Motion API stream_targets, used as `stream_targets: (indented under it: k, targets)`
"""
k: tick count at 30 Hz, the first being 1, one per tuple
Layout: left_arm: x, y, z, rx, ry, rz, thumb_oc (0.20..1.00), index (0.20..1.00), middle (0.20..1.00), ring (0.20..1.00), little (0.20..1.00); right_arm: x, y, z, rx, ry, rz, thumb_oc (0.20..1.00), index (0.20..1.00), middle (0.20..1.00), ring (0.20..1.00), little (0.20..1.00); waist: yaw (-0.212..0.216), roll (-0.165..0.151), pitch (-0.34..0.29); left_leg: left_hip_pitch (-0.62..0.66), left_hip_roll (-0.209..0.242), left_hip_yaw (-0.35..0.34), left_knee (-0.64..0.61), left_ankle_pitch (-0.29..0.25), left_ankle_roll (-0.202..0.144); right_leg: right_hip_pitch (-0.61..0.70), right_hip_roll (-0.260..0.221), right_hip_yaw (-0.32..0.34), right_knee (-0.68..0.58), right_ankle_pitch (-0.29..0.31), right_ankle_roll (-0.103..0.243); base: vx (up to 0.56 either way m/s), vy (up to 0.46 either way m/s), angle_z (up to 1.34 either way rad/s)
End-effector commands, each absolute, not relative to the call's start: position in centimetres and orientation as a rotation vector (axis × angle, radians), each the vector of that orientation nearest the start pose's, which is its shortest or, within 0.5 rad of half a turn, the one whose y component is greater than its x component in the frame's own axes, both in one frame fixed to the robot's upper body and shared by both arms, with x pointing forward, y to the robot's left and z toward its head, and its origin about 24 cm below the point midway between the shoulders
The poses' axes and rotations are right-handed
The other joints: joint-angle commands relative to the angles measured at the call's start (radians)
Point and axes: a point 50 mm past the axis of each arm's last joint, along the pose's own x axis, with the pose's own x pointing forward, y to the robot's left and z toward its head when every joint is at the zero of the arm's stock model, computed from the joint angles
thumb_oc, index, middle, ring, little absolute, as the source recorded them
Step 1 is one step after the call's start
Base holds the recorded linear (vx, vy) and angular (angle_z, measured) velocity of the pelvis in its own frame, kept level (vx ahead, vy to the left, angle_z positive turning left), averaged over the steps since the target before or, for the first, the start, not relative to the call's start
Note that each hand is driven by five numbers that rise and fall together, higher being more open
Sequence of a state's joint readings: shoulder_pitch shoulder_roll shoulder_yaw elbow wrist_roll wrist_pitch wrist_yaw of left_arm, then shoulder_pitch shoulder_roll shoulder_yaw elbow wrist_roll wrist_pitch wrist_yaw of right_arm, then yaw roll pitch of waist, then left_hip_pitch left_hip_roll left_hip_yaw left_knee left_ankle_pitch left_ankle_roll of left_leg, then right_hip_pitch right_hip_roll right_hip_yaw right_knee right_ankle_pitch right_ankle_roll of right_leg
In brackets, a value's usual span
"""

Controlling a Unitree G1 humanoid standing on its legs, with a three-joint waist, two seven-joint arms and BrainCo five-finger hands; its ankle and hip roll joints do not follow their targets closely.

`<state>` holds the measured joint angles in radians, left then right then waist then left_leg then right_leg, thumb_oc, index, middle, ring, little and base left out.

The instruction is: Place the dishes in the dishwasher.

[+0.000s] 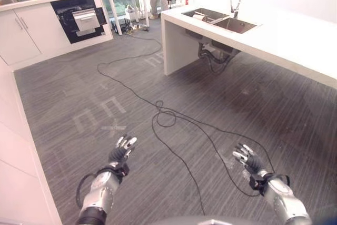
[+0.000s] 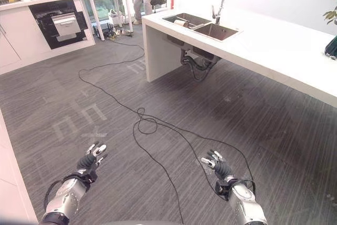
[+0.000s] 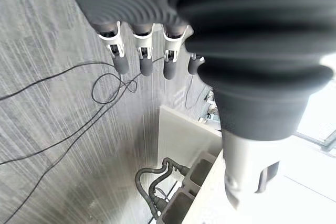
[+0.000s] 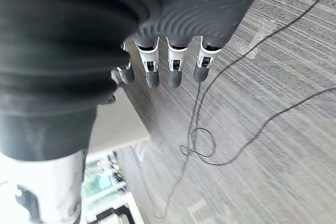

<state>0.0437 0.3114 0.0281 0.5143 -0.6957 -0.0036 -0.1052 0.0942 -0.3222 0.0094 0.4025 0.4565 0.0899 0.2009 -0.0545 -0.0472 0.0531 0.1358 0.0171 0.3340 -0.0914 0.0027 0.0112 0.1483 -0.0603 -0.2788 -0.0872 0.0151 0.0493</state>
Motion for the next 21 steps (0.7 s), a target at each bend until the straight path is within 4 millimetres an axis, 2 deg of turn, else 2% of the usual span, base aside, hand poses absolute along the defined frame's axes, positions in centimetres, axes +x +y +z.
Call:
stream_targets:
  k: [1,4,8,12,13,14,15,16,17,18,19,20,21]
  targets:
    - [22.1,24.2,-4.5,-0.429,0.341,0.173,1.000,1.000,1.000,1.000,1.000,22.5,-23.0,-2.0,0.203,0.293,0.061,1.000,1.000,1.000,1.000,1.000,-0.018,0.052,-0.002,0.006,0.066,0.007,0.004,-0.058,-0.060,-0.026,-0.051,-0.065,0.027,-0.058,0.063,0.00,-0.066,0.00]
    - [22.2,24.0,-3.6,-0.433,0.300,0.153,1.000,1.000,1.000,1.000,1.000,22.6,-22.8,-0.7,0.191,0.236,0.091,1.000,1.000,1.000,1.000,1.000,-0.025,0.054,0.000,0.006,0.071,0.014,0.004,-0.054,-0.061,-0.029,-0.046,-0.065,0.033,-0.062,0.060,0.02,-0.081,0.00]
    - [22.6,23.9,-1.3,-0.393,0.165,0.136,1.000,1.000,1.000,1.000,1.000,22.8,-22.7,2.6,0.182,0.066,0.148,1.000,1.000,1.000,1.000,1.000,-0.035,0.054,0.020,0.010,0.080,0.037,0.004,-0.044,-0.067,-0.044,-0.033,-0.062,0.055,-0.076,0.047,0.02,-0.114,0.00]
    - [22.8,23.7,-0.1,-0.387,0.098,0.134,1.000,1.000,1.000,1.000,1.000,23.0,-23.0,4.0,0.192,-0.001,0.161,1.000,1.000,1.000,1.000,1.000,-0.034,0.041,0.038,-0.012,0.080,0.042,0.094,-0.072,-0.070,-0.053,-0.025,-0.054,0.079,-0.095,0.029,0.04,-0.189,0.01]
    - [23.0,23.4,1.2,-0.389,0.031,0.116,1.000,1.000,1.000,1.000,1.000,22.9,-23.5,5.4,0.169,-0.046,0.184,1.000,1.000,1.000,1.000,1.000,-0.030,0.004,0.077,-0.149,0.139,0.064,0.447,-0.074,-0.100,-0.041,-0.030,-0.062,0.090,-0.121,-0.025,0.06,-0.344,-0.02]
    - [23.1,23.4,2.0,-0.385,-0.006,0.099,1.000,1.000,1.000,1.000,1.000,23.0,-23.8,6.2,0.135,-0.074,0.197,1.000,1.000,1.000,1.000,1.000,-0.026,-0.008,0.100,-0.224,0.172,0.045,0.619,-0.046,-0.116,-0.040,-0.031,-0.066,0.091,-0.123,-0.049,0.14,-0.419,-0.10]
    - [23.0,23.3,2.5,-0.366,-0.038,0.083,1.000,1.000,1.000,1.000,1.000,23.3,-23.6,6.9,0.103,-0.106,0.215,1.000,1.000,1.000,1.000,1.000,-0.024,-0.005,0.128,-0.279,0.205,0.050,0.663,-0.022,-0.117,-0.043,-0.032,-0.057,0.117,-0.140,-0.058,0.22,-0.192,0.01]
    - [23.0,23.3,2.5,-0.346,-0.041,0.080,1.000,1.000,1.000,1.000,1.000,23.5,-23.5,7.0,0.105,-0.107,0.221,1.000,1.000,1.000,1.000,1.000,-0.024,0.007,0.139,-0.278,0.220,0.057,0.625,-0.032,-0.126,-0.029,-0.017,-0.046,0.131,-0.161,-0.050,0.38,0.007,0.03]
    - [22.7,23.4,2.5,-0.331,-0.035,0.089,1.000,1.000,1.000,1.000,1.000,23.8,-23.1,7.2,0.100,-0.109,0.234,1.000,1.000,1.000,1.000,1.000,-0.024,0.026,0.151,-0.261,0.231,0.102,0.471,-0.011,-0.118,-0.015,-0.005,-0.042,0.145,-0.179,-0.041,0.39,0.128,-0.08]
    - [22.6,23.4,2.4,-0.341,-0.029,0.093,1.000,1.000,1.000,1.000,1.000,23.8,-23.1,7.2,0.095,-0.108,0.240,1.000,1.000,1.000,1.000,1.000,-0.020,0.029,0.156,-0.237,0.220,0.117,0.386,0.006,-0.119,-0.001,-0.008,-0.039,0.146,-0.187,-0.033,0.67,0.344,-0.66]
    - [21.8,23.5,2.0,-0.351,-0.021,0.113,1.000,1.000,1.000,1.000,1.000,23.2,-22.9,7.4,0.090,-0.119,0.277,1.000,1.000,1.000,1.000,1.000,-0.008,0.060,0.149,-0.226,0.223,0.102,0.120,0.135,-0.140,0.030,0.009,-0.037,0.132,-0.199,-0.012,0.52,0.279,-0.86]
    - [21.7,23.4,2.0,-0.351,-0.020,0.113,1.000,1.000,1.000,1.000,1.000,23.1,-23.0,7.3,0.088,-0.120,0.280,1.000,1.000,1.000,1.000,1.000,-0.006,0.064,0.147,-0.222,0.223,0.097,0.089,0.159,-0.146,0.034,0.011,-0.038,0.131,-0.202,-0.010,0.67,0.386,-0.50]
    - [21.3,23.2,1.8,-0.375,-0.023,0.118,1.000,1.000,1.000,1.000,1.000,22.7,-23.0,7.5,0.077,-0.141,0.294,1.000,1.000,1.000,1.000,1.000,0.012,0.079,0.149,-0.249,0.257,0.036,0.028,0.248,-0.150,0.050,0.020,-0.026,0.146,-0.227,-0.011,0.42,0.255,-0.32]
